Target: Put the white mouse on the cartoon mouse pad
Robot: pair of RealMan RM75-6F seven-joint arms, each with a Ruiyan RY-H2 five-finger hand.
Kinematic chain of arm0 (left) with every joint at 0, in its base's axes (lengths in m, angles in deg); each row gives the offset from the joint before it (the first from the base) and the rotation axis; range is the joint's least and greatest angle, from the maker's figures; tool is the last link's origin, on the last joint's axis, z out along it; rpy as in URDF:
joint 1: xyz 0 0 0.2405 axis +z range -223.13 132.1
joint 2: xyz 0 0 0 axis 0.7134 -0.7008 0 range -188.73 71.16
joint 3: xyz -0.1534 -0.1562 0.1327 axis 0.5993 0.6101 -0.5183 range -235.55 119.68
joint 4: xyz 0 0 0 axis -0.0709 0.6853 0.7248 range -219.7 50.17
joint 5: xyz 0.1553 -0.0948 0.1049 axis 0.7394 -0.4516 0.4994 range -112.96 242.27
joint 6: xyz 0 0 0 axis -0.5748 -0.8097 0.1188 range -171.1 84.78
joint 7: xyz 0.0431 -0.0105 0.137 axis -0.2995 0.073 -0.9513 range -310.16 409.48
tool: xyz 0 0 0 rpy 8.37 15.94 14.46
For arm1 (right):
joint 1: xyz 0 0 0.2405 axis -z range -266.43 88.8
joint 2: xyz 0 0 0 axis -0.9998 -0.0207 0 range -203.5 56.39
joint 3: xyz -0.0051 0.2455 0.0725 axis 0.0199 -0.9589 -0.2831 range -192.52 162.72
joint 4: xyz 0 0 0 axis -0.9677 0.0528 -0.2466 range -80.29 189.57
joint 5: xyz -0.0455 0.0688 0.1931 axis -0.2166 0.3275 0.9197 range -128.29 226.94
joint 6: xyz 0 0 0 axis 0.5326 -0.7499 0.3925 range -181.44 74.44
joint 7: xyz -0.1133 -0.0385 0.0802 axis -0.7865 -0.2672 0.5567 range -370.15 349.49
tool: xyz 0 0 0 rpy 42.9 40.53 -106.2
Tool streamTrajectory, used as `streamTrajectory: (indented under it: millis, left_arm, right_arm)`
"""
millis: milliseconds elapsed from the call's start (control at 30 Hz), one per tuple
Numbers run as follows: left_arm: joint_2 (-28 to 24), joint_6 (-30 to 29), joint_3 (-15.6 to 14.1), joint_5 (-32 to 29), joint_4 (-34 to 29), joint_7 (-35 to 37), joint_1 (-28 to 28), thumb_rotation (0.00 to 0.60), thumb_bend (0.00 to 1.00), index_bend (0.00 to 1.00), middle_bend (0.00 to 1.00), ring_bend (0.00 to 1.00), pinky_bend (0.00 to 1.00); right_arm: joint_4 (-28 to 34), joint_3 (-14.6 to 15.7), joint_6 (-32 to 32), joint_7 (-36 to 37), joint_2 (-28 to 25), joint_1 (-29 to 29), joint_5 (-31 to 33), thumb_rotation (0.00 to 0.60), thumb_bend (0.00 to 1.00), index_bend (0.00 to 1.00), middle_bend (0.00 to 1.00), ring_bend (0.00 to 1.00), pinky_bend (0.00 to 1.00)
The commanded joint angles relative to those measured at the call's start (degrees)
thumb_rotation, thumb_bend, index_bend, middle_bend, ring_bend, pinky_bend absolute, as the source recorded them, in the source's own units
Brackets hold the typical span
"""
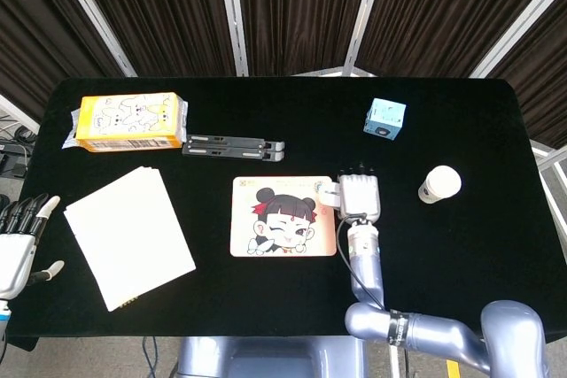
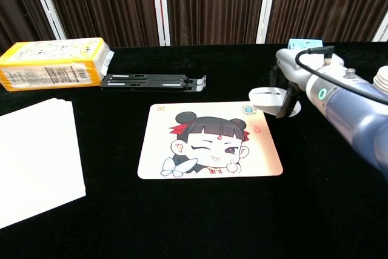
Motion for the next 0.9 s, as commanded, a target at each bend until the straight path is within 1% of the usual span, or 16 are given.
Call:
streamTrajectory:
  millis: [33, 233, 467, 733, 900]
  left_arm:
    - [0.0, 0.0, 0.0, 0.0, 0.0, 0.1, 0.0, 0.600, 0.16, 0.06, 0.00, 0.00, 0.00]
    - [0.0, 0.1, 0.0, 0.0, 0.0, -0.1, 0.0, 0.600, 0.16, 0.06, 0.00, 0.00, 0.00]
    - [0.0, 0.1, 0.0, -0.1, 0.0, -0.3, 0.0, 0.600, 0.16, 0.06, 0.00, 0.00, 0.00]
    - [0.0, 0.2, 0.0, -0.4, 0.0, -0.4, -0.1, 0.600, 0.16, 0.06, 0.00, 0.00, 0.00]
    - [0.0, 0.4, 0.1, -0.6, -0.1, -0.7, -0.1, 0.600, 0.16, 0.06, 0.00, 0.00, 0.00]
  right_arm:
    - [0.3, 0.5, 0.0, 0.2, 0.5, -0.1, 0.1, 0.600, 0.19, 0.56, 0.36, 0.16, 0.25]
    - [1.4, 1.6, -0.2, 0.9, 1.8, -0.2, -0.1, 0.600, 0.19, 0.56, 0.36, 0.16, 0.25]
    - [2.3, 2.9, 0.3, 1.4, 4.6, -0.8, -1.0, 0.600, 0.19, 0.56, 0.36, 0.16, 0.25]
    - [1.6, 3.7, 0.5, 2.3, 7.8, -1.0, -1.2, 0.600, 0.19, 0.56, 0.36, 0.16, 0.25]
    - [0.1, 3.8, 0.5, 2.3, 9.9, -1.8, -2.3, 0.600, 0.19, 0.56, 0.36, 0.16, 0.25]
